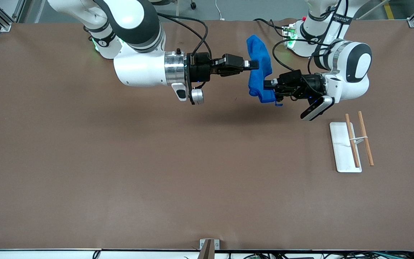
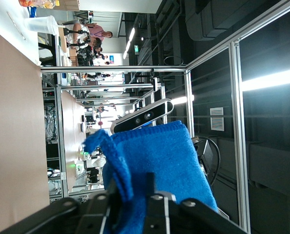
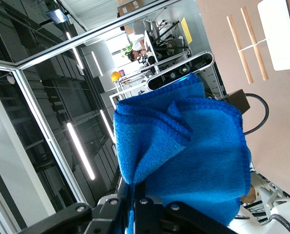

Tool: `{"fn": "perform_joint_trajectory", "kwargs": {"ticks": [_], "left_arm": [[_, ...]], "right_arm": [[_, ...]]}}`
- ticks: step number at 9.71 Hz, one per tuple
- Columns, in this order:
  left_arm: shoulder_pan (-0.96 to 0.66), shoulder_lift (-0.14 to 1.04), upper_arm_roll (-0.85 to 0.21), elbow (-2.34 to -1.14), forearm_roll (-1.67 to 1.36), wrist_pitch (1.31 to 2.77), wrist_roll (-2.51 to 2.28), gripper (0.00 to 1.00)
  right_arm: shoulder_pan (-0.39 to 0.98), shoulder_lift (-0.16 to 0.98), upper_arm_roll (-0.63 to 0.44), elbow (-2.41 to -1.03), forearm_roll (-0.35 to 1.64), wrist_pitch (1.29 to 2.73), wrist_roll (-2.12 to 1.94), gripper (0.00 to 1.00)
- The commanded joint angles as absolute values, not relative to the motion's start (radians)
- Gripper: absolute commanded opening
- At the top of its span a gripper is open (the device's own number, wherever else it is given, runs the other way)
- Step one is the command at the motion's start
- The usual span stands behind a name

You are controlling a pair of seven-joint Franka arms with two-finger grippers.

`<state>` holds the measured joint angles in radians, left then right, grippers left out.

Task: Right arm passes towel to left arm to hang
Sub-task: 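Grasp the towel edge with the left gripper while the right gripper releases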

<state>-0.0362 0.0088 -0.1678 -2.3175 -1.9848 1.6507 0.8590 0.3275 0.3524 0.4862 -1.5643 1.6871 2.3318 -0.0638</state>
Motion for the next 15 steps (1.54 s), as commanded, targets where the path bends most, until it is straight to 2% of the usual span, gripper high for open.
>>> {"fn": "perform_joint_trajectory", "kwargs": {"ticks": [1,4,5,6,9,12,13,15], "left_arm": [[-0.029,0.003,-0.17,-2.35,-1.93,1.677,0.871,0.02],[-0.029,0.003,-0.166,-2.335,-1.907,1.709,0.835,0.0],[-0.029,0.003,-0.164,-2.33,-1.89,1.713,0.824,0.0],[-0.029,0.003,-0.157,-2.315,-1.841,1.72,0.804,0.0],[-0.029,0.006,-0.103,-2.26,-1.671,1.72,0.681,0.0],[-0.029,0.014,-0.022,-2.18,-1.389,1.723,0.597,0.0],[-0.029,0.012,0.013,-2.143,-1.244,1.723,0.574,0.0],[-0.031,0.009,0.076,-2.083,-0.978,1.723,0.543,0.0]], "right_arm": [[0.336,0.354,0.489,-1.557,1.712,2.347,-0.063,0.0],[0.334,0.354,0.489,-1.559,1.71,2.345,-0.063,0.02],[0.333,0.354,0.489,-1.56,1.7,2.344,-0.061,0.4],[0.331,0.347,0.488,-1.58,1.672,2.345,-0.06,0.99],[0.264,0.319,0.482,-1.667,1.426,2.339,-0.052,1.0],[0.126,0.29,0.471,-1.788,1.041,2.338,-0.042,1.0],[0.088,0.263,0.447,-1.834,0.906,2.338,-0.029,1.0],[0.078,0.229,0.326,-1.887,0.671,2.336,-0.015,1.0]]}}
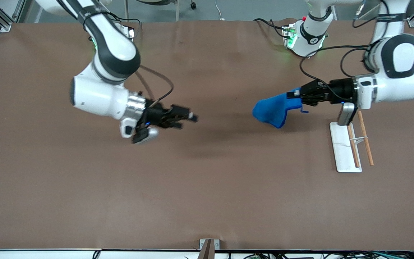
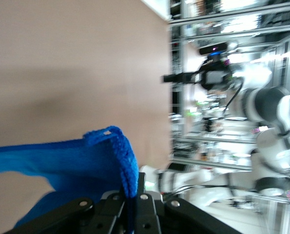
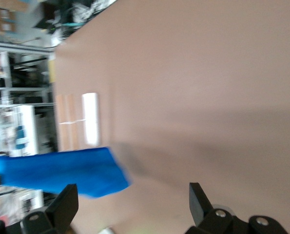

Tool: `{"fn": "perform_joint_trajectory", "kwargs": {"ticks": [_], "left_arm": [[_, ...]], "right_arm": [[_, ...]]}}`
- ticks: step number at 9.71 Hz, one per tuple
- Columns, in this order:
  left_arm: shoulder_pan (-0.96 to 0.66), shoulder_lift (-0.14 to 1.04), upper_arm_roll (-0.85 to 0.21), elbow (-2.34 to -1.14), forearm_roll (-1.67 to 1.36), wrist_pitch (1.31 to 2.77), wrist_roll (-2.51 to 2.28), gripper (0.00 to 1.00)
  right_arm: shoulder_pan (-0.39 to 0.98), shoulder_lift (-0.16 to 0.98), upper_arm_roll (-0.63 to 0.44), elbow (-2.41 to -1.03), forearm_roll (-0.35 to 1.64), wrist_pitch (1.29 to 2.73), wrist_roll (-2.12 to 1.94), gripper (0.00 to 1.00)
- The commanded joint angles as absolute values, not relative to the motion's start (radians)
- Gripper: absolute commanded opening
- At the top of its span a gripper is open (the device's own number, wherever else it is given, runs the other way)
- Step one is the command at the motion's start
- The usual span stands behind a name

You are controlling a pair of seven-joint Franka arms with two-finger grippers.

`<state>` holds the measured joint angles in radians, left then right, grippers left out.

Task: Right arm passes towel to left arm to hang
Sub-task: 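Carry the towel with the left gripper over the wooden dowels while the right gripper retracts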

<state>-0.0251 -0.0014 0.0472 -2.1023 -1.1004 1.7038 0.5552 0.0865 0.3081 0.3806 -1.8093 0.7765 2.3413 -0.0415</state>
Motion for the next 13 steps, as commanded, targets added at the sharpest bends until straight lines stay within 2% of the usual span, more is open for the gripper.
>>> {"fn": "perform_joint_trajectory", "kwargs": {"ticks": [1,2,3,5,7,10,13], "left_arm": [[-0.031,0.008,0.089,-2.057,-0.821,1.724,0.493,0.0],[-0.031,0.015,0.087,-1.998,-0.57,1.73,0.468,0.0],[-0.025,0.017,0.11,-1.982,-0.452,1.75,0.454,0.0],[-0.021,0.017,0.216,-1.951,-0.366,1.778,0.46,0.0],[-0.02,0.04,0.311,-1.94,-0.307,1.842,0.453,0.0],[0.041,0.138,0.318,-1.916,-0.299,2.004,0.468,0.0],[0.11,0.262,0.31,-1.809,-0.295,2.04,0.486,0.0]], "right_arm": [[0.078,0.206,0.251,-1.899,0.556,2.335,-0.017,1.0],[0.078,0.201,0.17,-1.896,0.438,2.306,-0.015,1.0],[0.078,0.19,0.1,-1.896,0.346,2.3,-0.011,1.0],[0.08,0.167,-0.03,-1.888,0.202,2.296,-0.009,1.0],[0.065,0.111,-0.081,-1.873,0.073,2.222,-0.009,1.0],[-0.009,0.006,-0.08,-1.788,-0.026,1.946,-0.017,1.0],[-0.029,-0.006,-0.132,-1.553,-0.018,1.549,-0.005,1.0]]}}
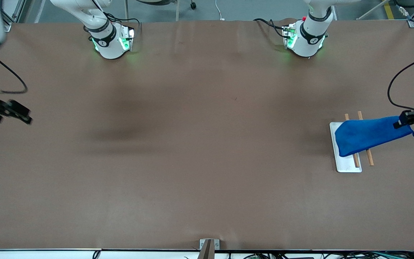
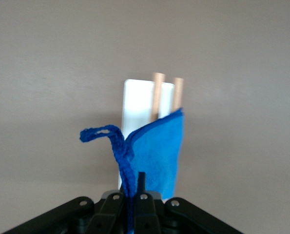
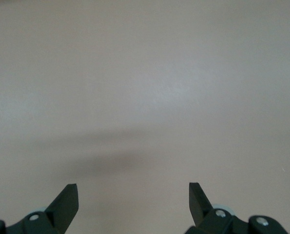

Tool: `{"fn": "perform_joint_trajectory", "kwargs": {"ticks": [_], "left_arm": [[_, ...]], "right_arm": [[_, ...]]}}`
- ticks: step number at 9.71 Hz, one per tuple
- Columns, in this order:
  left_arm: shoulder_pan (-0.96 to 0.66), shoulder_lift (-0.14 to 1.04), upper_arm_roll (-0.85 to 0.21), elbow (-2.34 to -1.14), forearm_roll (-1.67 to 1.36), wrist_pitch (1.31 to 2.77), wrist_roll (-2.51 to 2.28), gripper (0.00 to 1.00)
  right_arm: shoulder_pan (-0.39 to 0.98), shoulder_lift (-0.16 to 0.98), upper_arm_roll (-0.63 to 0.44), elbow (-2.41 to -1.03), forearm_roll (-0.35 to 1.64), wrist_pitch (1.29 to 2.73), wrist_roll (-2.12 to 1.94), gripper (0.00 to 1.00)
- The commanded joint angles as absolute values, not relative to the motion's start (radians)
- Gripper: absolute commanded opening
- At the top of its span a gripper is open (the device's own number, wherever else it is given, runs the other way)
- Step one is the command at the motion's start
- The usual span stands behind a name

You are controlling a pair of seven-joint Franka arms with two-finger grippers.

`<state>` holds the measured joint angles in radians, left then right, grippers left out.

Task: Right arm passes towel to left arm to hang
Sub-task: 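Carry the towel with the left gripper over the wooden dowels while the right gripper retracts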

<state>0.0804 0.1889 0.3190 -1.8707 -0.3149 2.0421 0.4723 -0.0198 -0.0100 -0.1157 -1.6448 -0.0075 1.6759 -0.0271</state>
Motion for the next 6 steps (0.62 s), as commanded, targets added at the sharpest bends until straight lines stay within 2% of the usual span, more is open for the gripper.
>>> {"fn": "perform_joint_trajectory", "kwargs": {"ticks": [1,2,6], "left_arm": [[0.11,0.302,0.31,-1.79,-0.296,2.042,0.486,0.0],[0.112,0.33,0.307,-1.764,-0.293,2.055,0.486,0.04],[0.11,0.374,0.264,-1.77,-0.17,2.098,0.46,0.06]], "right_arm": [[-0.029,-0.041,-0.135,-1.542,-0.015,1.534,-0.003,1.0],[-0.031,-0.069,-0.132,-1.548,-0.017,1.525,0.014,1.0],[-0.035,-0.074,-0.129,-1.505,-0.02,1.506,-0.027,1.0]]}}
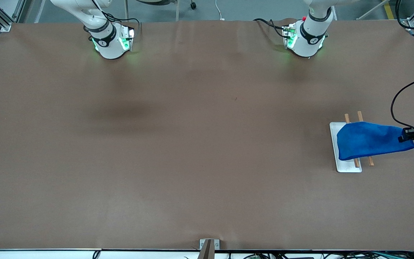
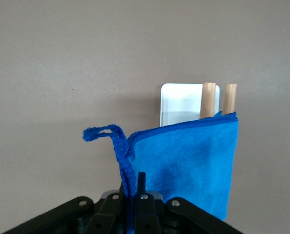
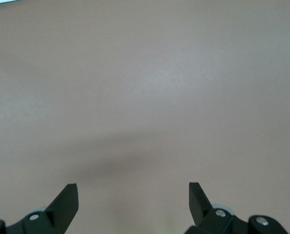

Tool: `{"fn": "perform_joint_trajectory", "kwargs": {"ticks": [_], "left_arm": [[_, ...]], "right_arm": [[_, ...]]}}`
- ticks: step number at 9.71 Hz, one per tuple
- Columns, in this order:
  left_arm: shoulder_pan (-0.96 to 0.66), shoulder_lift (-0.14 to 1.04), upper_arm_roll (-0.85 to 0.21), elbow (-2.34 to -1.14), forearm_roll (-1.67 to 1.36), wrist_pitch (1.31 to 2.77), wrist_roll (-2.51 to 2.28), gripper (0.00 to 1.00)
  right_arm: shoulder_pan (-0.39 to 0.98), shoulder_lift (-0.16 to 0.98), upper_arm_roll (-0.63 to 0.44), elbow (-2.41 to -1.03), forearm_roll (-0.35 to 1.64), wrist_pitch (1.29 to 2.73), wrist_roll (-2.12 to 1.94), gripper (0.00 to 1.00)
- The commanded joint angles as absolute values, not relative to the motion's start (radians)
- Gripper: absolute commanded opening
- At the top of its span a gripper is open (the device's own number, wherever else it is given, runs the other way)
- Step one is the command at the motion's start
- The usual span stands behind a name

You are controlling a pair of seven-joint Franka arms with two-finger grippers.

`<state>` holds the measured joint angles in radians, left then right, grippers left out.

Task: Right arm passes towel to left arm to hang
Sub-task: 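Lower the towel over the dowels and open the left gripper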

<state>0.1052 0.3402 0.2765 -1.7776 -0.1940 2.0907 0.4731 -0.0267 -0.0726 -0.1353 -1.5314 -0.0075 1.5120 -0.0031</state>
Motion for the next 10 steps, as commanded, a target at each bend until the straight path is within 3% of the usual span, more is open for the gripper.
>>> {"fn": "perform_joint_trajectory", "kwargs": {"ticks": [1,2,3,5,10], "left_arm": [[0.11,0.373,0.247,-1.781,-0.167,2.098,0.447,0.08],[0.11,0.371,0.232,-1.782,-0.166,2.098,0.445,0.09],[0.11,0.367,0.23,-1.784,-0.166,2.098,0.445,0.32],[0.109,0.354,0.23,-1.784,-0.166,2.091,0.44,1.0],[0.104,0.226,0.21,-1.787,-0.164,2.086,0.434,1.0]], "right_arm": [[-0.034,-0.068,-0.127,-1.493,-0.024,1.508,-0.031,1.0],[-0.029,-0.066,-0.127,-1.496,-0.026,1.506,-0.047,1.0],[-0.035,-0.066,-0.127,-1.497,-0.028,1.514,-0.041,1.0],[-0.044,-0.066,-0.133,-1.508,-0.025,1.506,-0.043,1.0],[-0.057,-0.067,-0.133,-1.525,-0.014,1.511,-0.048,1.0]]}}
